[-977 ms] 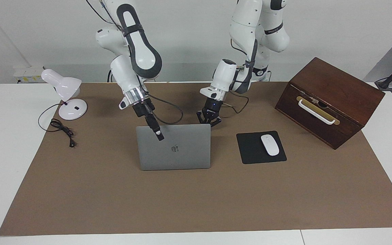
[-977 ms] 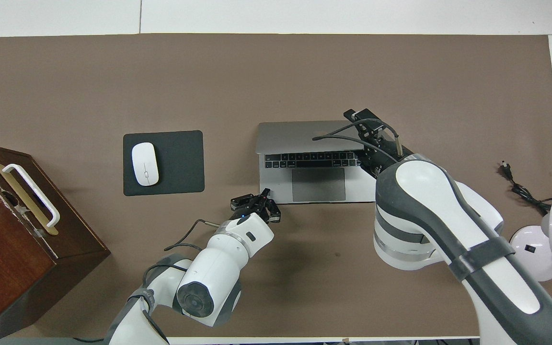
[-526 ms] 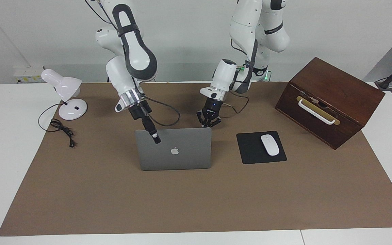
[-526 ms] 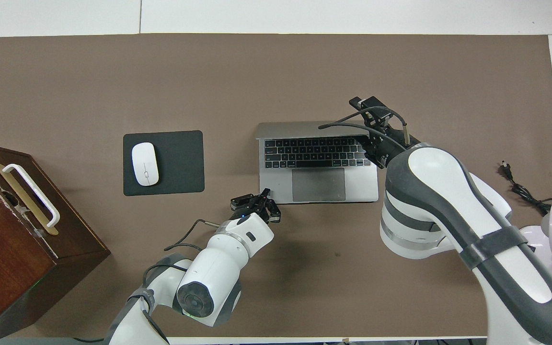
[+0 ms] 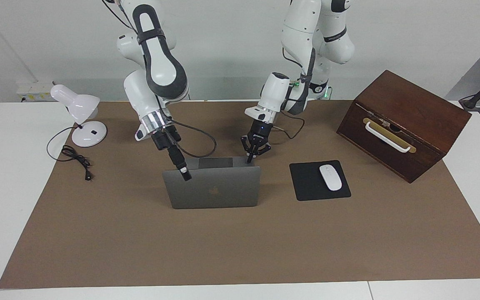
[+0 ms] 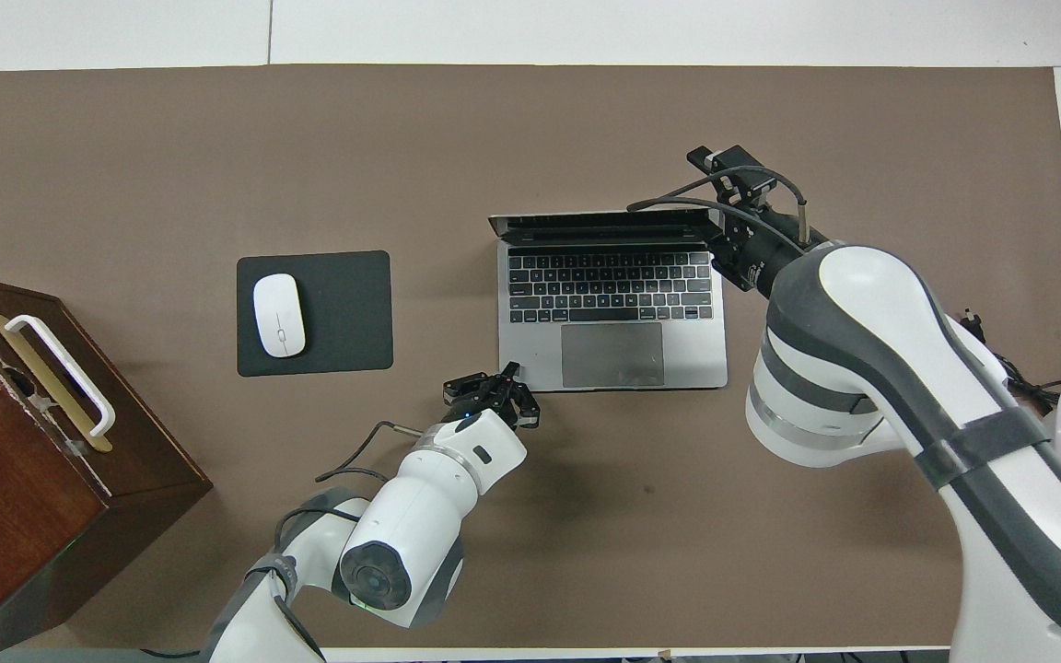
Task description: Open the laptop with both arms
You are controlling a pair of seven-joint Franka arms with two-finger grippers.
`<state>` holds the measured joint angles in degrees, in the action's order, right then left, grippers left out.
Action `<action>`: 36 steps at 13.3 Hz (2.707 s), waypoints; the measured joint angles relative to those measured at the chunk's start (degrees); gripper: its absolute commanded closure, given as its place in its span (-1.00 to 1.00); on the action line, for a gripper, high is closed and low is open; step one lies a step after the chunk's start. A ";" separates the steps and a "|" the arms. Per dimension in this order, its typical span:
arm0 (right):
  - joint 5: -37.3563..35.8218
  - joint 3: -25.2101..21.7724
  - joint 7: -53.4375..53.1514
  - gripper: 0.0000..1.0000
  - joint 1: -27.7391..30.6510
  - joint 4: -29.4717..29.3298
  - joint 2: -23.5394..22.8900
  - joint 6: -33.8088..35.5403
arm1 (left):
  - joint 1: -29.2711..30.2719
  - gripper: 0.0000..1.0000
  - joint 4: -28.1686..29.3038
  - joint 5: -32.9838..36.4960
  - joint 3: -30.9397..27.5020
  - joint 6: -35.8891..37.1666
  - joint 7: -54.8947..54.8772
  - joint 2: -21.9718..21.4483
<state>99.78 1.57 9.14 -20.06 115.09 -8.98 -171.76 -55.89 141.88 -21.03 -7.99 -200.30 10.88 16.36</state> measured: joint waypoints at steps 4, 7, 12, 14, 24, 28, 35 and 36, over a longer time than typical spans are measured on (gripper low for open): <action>0.00 -0.06 0.06 -1.00 0.74 -1.25 -0.31 0.48 | 0.00 1.00 0.00 0.00 0.00 0.00 -0.02 0.00; -0.02 -0.07 0.08 -1.00 1.24 -1.74 -0.49 0.83 | 0.00 1.00 0.00 0.00 0.00 0.00 -0.32 0.00; -0.17 -0.14 0.41 -1.00 3.43 -3.37 -1.02 2.78 | 0.00 1.00 0.00 0.00 0.00 0.00 -0.49 0.01; -0.17 -0.15 0.42 -1.00 3.47 -4.07 -1.42 2.81 | 0.00 1.00 0.00 0.00 0.00 0.00 -0.53 0.01; -1.24 -0.15 0.51 -1.00 4.36 -6.90 -4.36 3.05 | 0.00 1.00 0.00 0.00 -0.15 0.00 -0.77 0.02; -2.29 -0.15 0.52 -1.00 4.85 -8.38 -6.35 3.13 | 0.00 1.00 -0.01 0.00 -0.25 0.00 -0.80 0.03; -2.59 0.09 0.53 -1.00 4.70 -10.55 -7.66 3.14 | 0.00 1.00 -0.01 0.00 -0.34 0.00 -1.53 0.05; -2.56 0.42 0.52 -1.00 4.33 -10.91 -7.65 3.15 | 0.00 1.00 -0.01 0.00 -0.35 0.00 -1.56 0.05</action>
<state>97.22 1.99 9.67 -15.73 104.19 -16.63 -168.61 -55.90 141.87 -21.03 -8.34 -200.30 9.32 16.41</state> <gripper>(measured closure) 0.000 0.991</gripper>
